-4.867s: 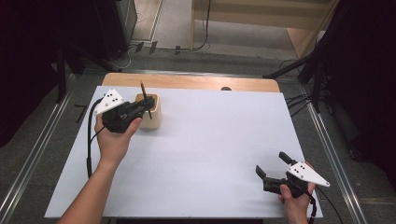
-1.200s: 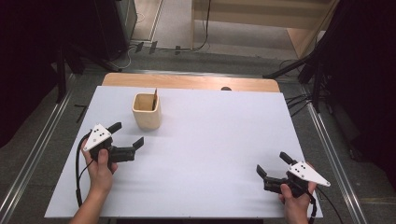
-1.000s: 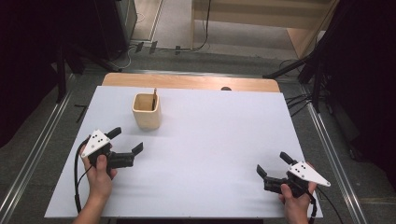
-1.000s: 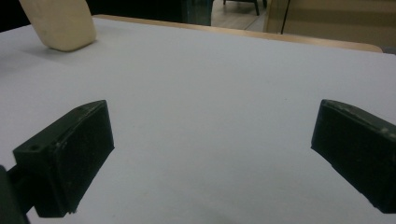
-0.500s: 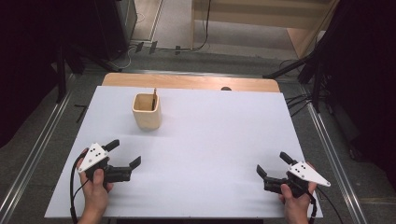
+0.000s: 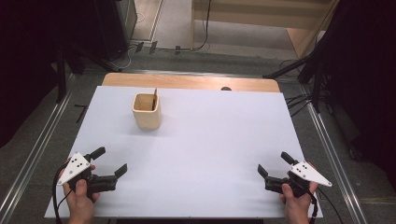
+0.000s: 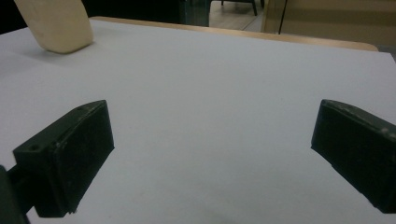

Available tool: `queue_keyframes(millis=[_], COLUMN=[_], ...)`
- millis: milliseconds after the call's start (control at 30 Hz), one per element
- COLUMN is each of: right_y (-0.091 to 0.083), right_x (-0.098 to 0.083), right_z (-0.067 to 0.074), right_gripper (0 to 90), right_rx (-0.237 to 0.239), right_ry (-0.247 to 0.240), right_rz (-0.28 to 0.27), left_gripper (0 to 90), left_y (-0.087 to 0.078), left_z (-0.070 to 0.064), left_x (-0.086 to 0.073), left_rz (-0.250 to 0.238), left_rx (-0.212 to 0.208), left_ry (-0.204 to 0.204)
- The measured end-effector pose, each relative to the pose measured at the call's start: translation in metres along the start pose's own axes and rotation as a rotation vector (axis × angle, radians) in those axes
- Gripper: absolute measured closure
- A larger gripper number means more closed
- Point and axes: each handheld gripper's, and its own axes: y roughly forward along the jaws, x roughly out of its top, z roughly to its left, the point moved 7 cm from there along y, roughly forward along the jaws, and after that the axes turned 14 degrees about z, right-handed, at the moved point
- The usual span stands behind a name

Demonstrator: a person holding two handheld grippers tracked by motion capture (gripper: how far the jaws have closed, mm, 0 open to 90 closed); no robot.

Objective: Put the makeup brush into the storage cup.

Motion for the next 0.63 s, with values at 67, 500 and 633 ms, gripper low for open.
queue_keyframes(millis=[67,500,633], right_y=[-0.0002,-0.0011,0.0001], right_x=[0.0002,0.001,0.0009], right_z=[-0.0015,-0.0034,-0.0015], right_gripper=[0.0,0.0,0.0], right_rx=[-0.004,-0.002,0.001], right_ry=[-0.001,0.02,0.007], right_rz=[-0.002,-0.011,-0.003], left_gripper=[0.0,0.0,0.0], left_y=[-0.0023,-0.0051,-0.004], left_z=[0.0,0.0082,0.009], left_x=[-0.0014,-0.0038,-0.0044], left_rz=[-0.002,-0.008,0.0], left_rx=[-0.005,0.004,0.009], left_ry=[-0.001,-0.01,-0.003])
